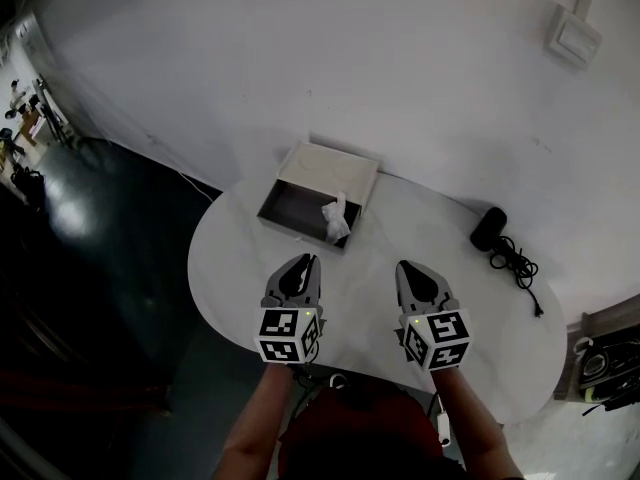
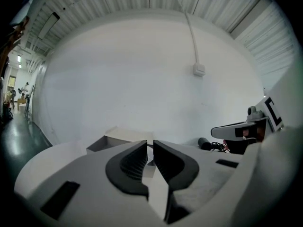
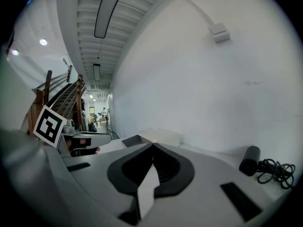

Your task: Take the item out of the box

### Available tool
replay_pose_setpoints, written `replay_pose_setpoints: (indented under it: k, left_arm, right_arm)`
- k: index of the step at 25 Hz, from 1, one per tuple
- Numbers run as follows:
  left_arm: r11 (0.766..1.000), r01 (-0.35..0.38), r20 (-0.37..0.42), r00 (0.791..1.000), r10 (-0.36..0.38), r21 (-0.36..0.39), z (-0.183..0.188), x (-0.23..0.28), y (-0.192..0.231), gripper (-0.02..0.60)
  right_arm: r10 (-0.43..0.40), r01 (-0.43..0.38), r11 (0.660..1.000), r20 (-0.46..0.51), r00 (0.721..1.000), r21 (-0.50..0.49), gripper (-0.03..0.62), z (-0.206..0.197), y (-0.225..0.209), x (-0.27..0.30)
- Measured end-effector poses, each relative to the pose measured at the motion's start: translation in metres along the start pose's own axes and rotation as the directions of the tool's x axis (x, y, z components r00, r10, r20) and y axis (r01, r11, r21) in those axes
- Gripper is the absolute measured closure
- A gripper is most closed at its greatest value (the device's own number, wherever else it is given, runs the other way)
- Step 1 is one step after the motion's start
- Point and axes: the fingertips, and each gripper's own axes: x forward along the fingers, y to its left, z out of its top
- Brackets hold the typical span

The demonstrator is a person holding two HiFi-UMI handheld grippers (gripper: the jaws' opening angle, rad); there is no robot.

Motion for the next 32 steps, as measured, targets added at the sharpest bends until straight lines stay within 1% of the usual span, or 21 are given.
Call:
replay_pose_setpoints:
  k: [5, 10, 14, 21, 32]
  left_arm:
    - [1.000, 0.005, -0.016, 1.000, -0.005, -0.006, -0.001, 0.015, -0.005, 0.557]
    - [1.000, 0.007, -0.047, 0.999, -0.008, -0.014, -0.003, 0.034, -0.008, 0.508]
    - [1.000, 0.001, -0.069, 0.998, -0.001, 0.001, -0.003, 0.050, -0.008, 0.480]
    - [0.999, -0.009, -0.107, 0.994, 0.013, 0.038, -0.002, 0.080, -0.005, 0.457]
    - [0.996, -0.011, -0.191, 0.981, 0.028, 0.089, -0.013, 0.125, -0.007, 0.417]
  right_arm:
    - [-0.016, 0.016, 1.000, -0.004, 1.000, 0.003, 0.580, -0.001, -0.014, -0.001]
    - [-0.014, 0.014, 1.000, -0.010, 1.000, 0.005, 0.580, -0.004, -0.027, 0.006]
    - [-0.010, 0.010, 1.000, -0.015, 1.000, 0.014, 0.580, -0.005, -0.035, 0.013]
    - [0.013, -0.013, 1.000, -0.023, 1.000, 0.018, 0.580, -0.006, -0.045, 0.030]
    - [0.020, -0.017, 0.999, -0.051, 0.999, 0.051, 0.580, -0.017, -0.070, 0.046]
